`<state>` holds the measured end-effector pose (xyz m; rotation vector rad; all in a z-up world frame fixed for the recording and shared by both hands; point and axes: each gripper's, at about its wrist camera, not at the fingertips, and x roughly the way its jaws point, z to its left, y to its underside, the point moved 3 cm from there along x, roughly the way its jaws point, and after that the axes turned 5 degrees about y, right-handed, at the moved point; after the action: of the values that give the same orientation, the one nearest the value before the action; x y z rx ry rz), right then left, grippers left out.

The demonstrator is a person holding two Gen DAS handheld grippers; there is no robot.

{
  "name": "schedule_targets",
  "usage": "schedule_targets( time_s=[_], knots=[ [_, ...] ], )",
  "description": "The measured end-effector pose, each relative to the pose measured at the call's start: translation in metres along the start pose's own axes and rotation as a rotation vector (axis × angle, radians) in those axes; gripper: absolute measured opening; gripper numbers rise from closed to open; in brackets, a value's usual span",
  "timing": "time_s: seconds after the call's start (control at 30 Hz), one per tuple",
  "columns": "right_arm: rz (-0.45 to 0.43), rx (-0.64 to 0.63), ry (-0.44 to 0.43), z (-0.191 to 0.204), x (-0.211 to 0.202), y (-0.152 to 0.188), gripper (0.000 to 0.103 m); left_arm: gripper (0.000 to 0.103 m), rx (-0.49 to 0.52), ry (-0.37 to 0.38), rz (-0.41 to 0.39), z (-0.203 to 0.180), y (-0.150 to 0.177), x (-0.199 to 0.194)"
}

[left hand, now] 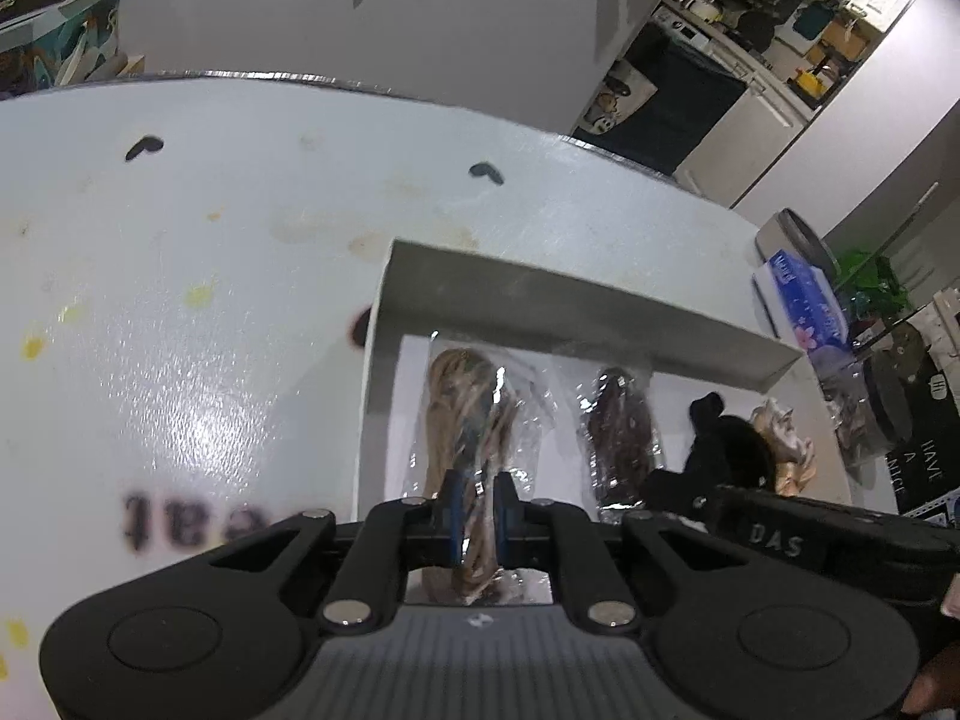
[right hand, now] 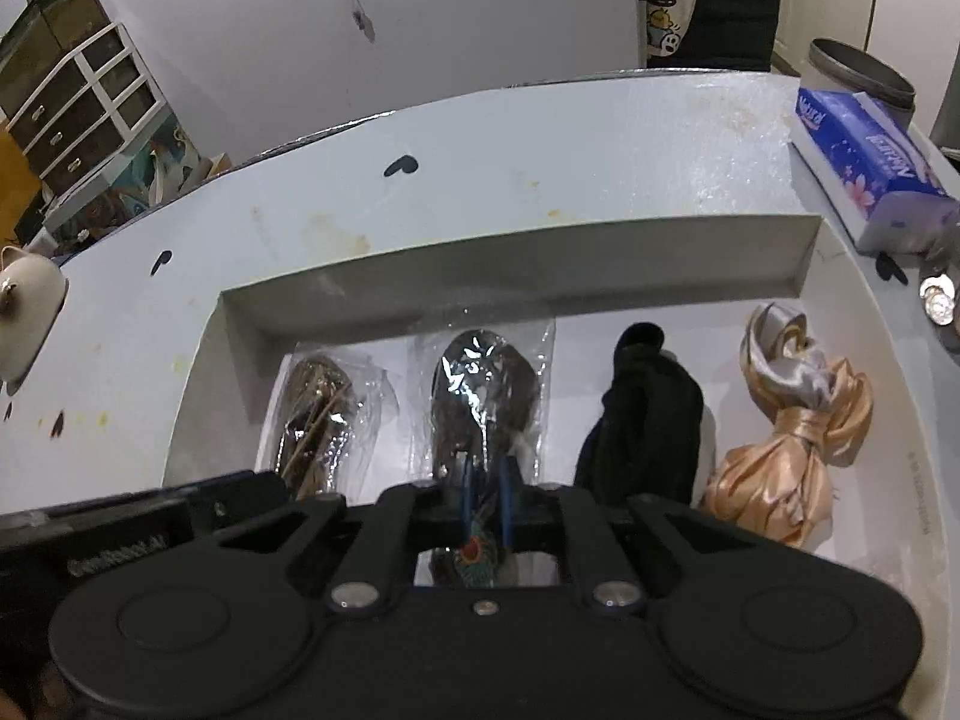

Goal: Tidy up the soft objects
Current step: 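Open the left gripper on its bag while the right releases its bag in the box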

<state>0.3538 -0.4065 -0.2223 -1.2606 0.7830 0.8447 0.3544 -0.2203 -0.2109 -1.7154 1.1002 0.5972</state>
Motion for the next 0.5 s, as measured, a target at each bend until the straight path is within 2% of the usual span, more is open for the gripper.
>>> schedule_targets(
  time_s=[0.03, 0.1, 0.23, 0.3, 0.43, 0.5],
  knots=[
    [0.001, 0.000, -0.001, 0.000, -0.001, -0.001, 0.010, 0.014, 0.005, 0.002, -0.005, -0.002, -0.001, -0.002],
    [-0.004, 0.006, -0.011, -0.001, -0.005, -0.003, 0.011, 0.025, 0.012, 0.005, -0.018, -0.005, -0.003, -0.009],
    [-0.039, -0.003, -0.041, -0.001, -0.023, -0.005, 0.013, 0.037, 0.025, 0.005, -0.046, -0.013, -0.005, -0.022],
    [-0.061, -0.020, -0.054, 0.000, -0.034, -0.005, 0.021, 0.043, 0.034, -0.002, -0.061, -0.017, -0.005, -0.030],
    [-0.106, -0.048, -0.072, -0.002, -0.057, -0.005, 0.023, 0.051, 0.046, -0.012, -0.091, -0.023, -0.003, -0.047],
    [-0.126, -0.052, -0.077, -0.005, -0.069, -0.005, 0.028, 0.060, 0.052, -0.024, -0.111, -0.027, -0.002, -0.058]
  ],
)
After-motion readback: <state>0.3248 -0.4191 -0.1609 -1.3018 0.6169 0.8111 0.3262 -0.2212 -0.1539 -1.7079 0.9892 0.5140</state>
